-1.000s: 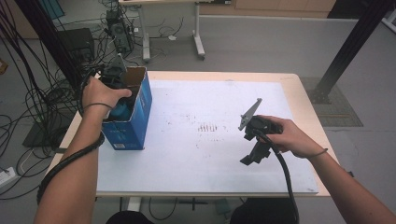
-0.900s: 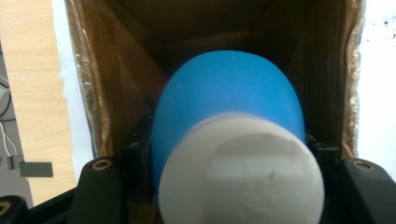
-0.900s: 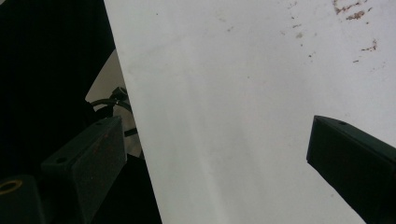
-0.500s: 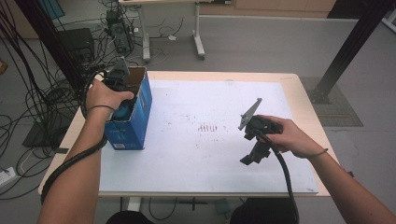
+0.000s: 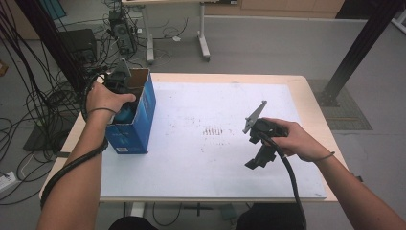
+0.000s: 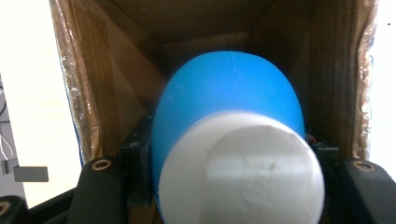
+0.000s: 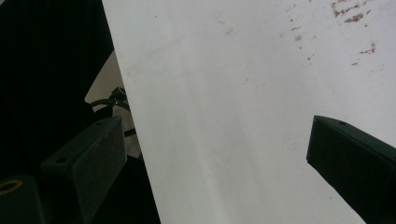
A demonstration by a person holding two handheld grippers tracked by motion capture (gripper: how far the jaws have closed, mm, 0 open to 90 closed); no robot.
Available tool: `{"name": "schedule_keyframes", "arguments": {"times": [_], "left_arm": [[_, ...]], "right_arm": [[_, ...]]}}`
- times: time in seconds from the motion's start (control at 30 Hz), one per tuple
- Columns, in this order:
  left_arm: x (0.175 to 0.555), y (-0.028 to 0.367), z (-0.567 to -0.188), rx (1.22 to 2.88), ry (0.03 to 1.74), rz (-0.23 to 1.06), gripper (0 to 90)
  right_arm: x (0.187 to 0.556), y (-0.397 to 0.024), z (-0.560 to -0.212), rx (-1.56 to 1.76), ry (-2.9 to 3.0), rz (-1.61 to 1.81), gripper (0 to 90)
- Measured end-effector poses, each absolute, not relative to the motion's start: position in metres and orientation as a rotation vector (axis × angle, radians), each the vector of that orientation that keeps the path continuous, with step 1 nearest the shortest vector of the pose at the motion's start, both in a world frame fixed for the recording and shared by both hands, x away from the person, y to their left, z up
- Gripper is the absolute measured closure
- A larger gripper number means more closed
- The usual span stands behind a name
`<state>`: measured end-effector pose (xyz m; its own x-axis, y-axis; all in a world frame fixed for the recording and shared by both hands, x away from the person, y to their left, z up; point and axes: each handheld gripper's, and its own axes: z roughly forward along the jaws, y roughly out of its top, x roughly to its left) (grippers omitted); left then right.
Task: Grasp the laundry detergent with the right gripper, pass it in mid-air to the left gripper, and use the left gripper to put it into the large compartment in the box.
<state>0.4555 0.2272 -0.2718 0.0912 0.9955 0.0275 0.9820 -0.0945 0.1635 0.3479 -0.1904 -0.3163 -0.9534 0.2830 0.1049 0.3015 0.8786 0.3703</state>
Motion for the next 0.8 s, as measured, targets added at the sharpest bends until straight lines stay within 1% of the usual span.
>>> {"name": "schedule_keyframes", "arguments": {"times": [0.8], "left_arm": [[0.4565, 0.2309, -0.2717, 2.218, 2.058, 0.178, 37.5]], "right_arm": [[0.3484, -0.1917, -0.3163, -0.473, -2.998, -0.602, 4.2]]}}
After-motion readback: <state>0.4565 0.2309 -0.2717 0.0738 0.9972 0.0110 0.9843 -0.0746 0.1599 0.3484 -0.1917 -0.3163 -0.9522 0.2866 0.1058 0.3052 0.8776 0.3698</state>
